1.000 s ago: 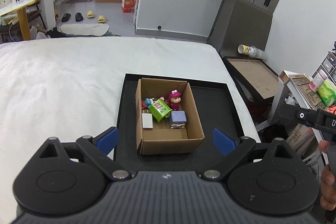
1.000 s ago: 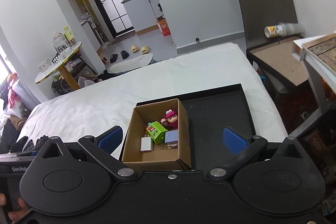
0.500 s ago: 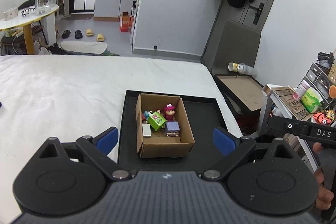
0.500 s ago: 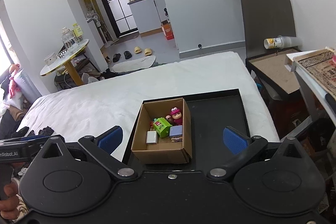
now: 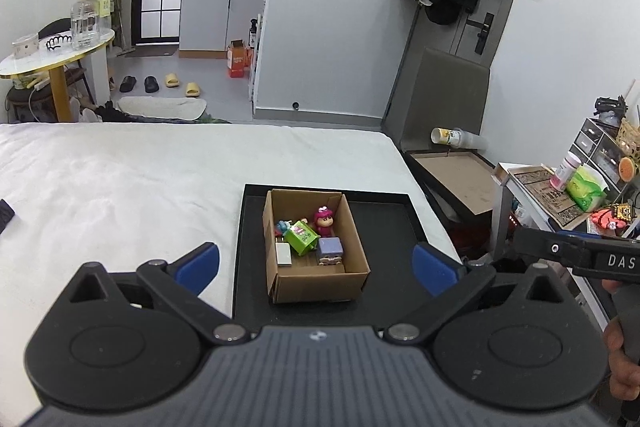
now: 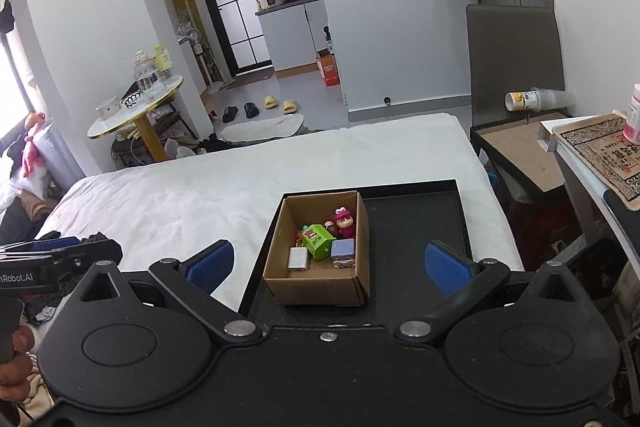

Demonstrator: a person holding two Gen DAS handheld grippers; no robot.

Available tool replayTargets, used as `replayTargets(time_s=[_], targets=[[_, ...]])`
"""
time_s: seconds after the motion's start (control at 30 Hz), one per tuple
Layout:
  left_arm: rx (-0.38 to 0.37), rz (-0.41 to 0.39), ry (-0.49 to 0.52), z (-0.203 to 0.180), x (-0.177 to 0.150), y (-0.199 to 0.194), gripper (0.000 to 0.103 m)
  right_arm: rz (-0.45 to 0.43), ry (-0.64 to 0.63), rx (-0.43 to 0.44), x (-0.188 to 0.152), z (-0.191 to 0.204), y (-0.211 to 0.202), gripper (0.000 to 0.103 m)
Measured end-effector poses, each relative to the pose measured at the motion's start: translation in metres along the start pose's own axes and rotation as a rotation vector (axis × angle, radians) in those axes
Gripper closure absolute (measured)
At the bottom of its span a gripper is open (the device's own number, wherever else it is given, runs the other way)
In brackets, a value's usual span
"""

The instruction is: Organize rigid objects

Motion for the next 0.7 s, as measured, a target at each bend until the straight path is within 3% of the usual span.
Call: replayTargets(time_s=[0.7], targets=[[0.030, -0.018, 0.041, -0.002, -0.006, -0.016, 0.001, -0.019, 0.000, -0.016, -0.007, 0.000, -0.015, 0.000]])
Point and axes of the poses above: each gripper's, at about its wrist camera, not at the fingertips, and y roughly the way its jaws point, z to its left, x to its top, the point moved 7 cm from there along y, roughly the way its jaws point, and after that the axes turned 6 degrees about -x, right-handed, at the moved point
